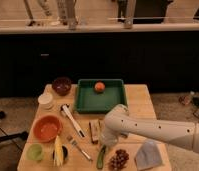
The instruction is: Place pepper in red bowl
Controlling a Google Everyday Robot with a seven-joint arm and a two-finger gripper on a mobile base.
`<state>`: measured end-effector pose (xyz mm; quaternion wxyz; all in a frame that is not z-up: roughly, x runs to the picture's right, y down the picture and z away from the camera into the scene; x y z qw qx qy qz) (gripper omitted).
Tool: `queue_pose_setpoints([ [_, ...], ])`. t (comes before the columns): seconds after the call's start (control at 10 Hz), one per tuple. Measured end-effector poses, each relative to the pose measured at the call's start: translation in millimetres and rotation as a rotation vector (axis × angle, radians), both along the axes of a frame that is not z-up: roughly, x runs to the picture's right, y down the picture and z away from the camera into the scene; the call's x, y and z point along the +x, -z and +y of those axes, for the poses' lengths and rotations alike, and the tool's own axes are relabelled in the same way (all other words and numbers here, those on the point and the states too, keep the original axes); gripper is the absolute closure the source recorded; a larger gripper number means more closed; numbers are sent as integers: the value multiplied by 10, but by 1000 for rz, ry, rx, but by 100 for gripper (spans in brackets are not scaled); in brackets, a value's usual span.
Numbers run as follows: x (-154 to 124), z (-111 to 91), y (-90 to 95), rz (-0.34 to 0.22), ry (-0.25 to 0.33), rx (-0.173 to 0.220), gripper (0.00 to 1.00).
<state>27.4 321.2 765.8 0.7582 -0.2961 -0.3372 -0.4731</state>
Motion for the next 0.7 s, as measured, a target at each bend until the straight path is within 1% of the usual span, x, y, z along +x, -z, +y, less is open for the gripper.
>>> queue_pose_setpoints([
  [0.2, 9, -8, -4, 2, -2, -5, 94],
  [0.3, 20, -17, 29, 10, -7, -2, 100],
  [0.4, 34, -43, 80, 27, -20, 1, 100],
  [0.5, 56, -103, 166, 58, -43, 8, 100],
  [0.7, 81, -203, 288, 102, -69, 16, 100],
])
